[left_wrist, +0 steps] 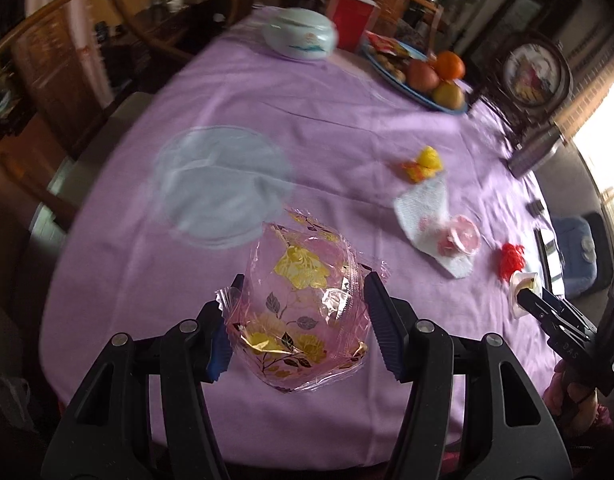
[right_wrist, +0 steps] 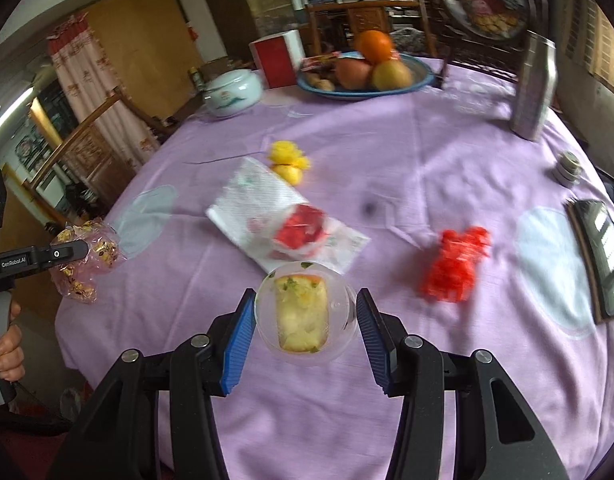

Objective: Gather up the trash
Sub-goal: 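Carry both items to the red basket and open both tools over it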

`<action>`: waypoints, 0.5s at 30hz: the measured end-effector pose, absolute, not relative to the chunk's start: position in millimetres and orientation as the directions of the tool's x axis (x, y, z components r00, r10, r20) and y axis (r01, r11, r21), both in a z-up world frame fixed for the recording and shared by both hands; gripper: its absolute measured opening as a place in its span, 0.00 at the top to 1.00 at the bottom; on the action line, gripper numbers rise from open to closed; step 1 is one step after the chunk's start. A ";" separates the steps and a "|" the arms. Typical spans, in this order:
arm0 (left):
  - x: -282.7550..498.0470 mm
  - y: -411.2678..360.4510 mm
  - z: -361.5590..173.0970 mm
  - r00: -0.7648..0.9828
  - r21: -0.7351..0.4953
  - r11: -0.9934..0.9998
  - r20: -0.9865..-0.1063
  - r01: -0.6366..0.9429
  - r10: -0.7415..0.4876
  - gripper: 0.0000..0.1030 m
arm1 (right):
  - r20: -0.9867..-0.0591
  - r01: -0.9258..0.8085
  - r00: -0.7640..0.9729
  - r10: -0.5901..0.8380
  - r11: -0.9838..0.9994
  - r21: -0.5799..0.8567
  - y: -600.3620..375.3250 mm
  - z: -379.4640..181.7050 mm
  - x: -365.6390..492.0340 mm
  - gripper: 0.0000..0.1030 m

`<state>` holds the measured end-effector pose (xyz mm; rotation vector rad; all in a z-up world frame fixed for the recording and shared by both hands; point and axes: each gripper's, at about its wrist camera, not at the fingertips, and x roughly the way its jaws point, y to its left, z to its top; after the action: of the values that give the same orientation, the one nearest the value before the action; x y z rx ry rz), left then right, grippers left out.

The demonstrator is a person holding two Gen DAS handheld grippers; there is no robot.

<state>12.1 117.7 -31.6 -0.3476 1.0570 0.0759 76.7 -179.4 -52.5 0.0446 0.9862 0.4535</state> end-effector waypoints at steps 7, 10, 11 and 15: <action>-57.8 186.8 -25.6 0.516 -0.246 0.871 -0.857 -0.425 0.010 0.43 | -0.791 -0.512 0.386 0.475 0.823 0.245 -99.8 -45.5 72.5 0.51; -97.5 217.7 -26.6 0.511 -0.248 0.818 -0.857 -0.519 0.064 0.43 | -0.787 -0.607 0.336 0.517 0.758 0.239 -53.6 -39.7 66.4 0.51; -110.2 226.2 -26.9 0.508 -0.246 0.800 -0.858 -0.547 0.083 0.43 | -0.787 -0.627 0.323 0.526 0.741 0.238 -42.5 -38.8 64.0 0.51; -167.4 260.3 -30.9 0.479 -0.239 0.714 -0.864 -0.658 0.153 0.43 | -0.788 -0.719 0.242 0.566 0.650 0.245 15.6 -36.3 51.2 0.51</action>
<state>-167.4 260.3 -30.9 -0.6071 0.9500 0.5335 51.2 15.6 -36.3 -0.1805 0.9910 0.8845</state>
